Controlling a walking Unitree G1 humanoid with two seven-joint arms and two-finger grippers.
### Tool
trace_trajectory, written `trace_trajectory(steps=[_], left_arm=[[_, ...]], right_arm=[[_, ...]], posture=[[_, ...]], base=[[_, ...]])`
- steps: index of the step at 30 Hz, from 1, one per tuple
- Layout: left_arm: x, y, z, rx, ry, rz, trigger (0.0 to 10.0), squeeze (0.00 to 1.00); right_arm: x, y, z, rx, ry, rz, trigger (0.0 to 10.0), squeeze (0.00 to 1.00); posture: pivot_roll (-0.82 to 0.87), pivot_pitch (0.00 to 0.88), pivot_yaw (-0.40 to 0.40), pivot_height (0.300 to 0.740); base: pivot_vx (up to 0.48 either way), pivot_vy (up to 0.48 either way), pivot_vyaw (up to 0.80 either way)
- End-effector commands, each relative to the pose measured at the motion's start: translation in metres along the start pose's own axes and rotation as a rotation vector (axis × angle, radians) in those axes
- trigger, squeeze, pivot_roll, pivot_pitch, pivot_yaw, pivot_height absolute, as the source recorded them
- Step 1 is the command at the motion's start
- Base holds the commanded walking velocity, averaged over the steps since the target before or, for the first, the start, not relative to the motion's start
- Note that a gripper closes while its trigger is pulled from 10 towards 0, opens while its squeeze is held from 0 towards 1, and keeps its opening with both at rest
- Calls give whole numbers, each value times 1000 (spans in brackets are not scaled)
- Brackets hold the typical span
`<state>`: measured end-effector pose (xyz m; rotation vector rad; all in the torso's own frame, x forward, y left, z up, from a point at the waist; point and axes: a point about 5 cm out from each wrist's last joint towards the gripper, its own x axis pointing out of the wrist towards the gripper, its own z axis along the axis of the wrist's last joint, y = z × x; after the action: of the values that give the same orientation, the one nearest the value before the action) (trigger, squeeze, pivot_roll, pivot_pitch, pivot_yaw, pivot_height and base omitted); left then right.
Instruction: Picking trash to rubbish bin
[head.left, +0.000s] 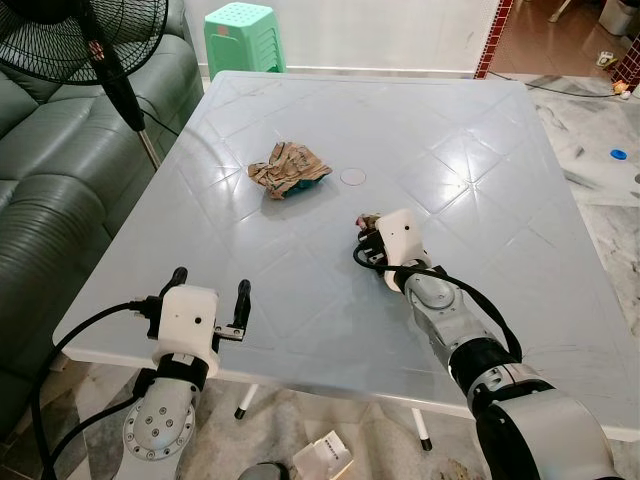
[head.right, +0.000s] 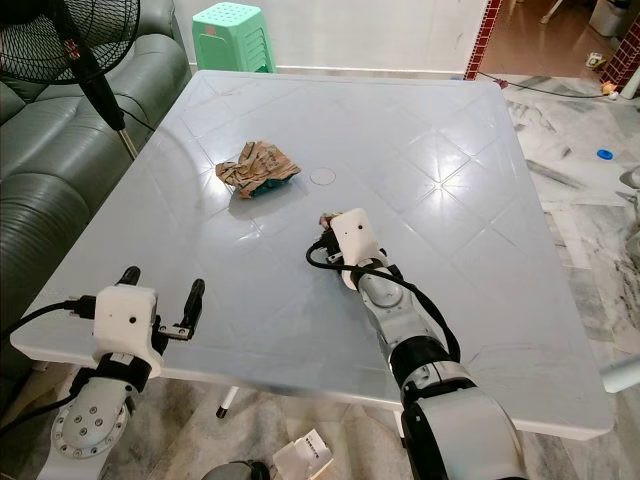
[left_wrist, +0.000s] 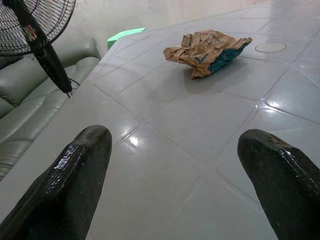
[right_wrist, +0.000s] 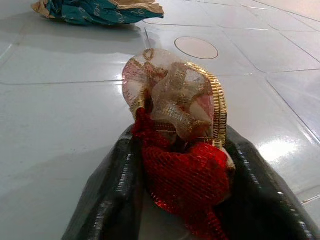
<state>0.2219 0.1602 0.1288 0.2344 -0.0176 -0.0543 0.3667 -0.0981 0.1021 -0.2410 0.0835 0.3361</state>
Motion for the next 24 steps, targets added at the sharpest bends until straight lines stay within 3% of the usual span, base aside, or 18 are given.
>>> trace_trajectory(steps=[1, 8, 16, 24], left_arm=[[1, 3, 2, 18, -3, 9, 10000, 0], [3, 2, 2, 16, -5, 12, 10000, 0], [11, 1, 3, 10, -23, 28, 10000, 0], [28, 7, 9, 20, -73, 92, 10000, 0]], right_arm=[[1, 1, -1, 22, 6, 9, 0, 0], [1, 1, 0, 26, 5, 13, 0, 0], [5, 4, 15, 98, -62, 67, 0, 0], [10, 6, 62, 115, -305, 91, 0, 0]], posture=[[165, 127, -7, 740], [158, 123, -12, 740], [142, 99, -22, 740], [110, 50, -29, 740]], base=[[0, 0, 0], [0, 0, 0], [0, 0, 0], [0, 0, 0]])
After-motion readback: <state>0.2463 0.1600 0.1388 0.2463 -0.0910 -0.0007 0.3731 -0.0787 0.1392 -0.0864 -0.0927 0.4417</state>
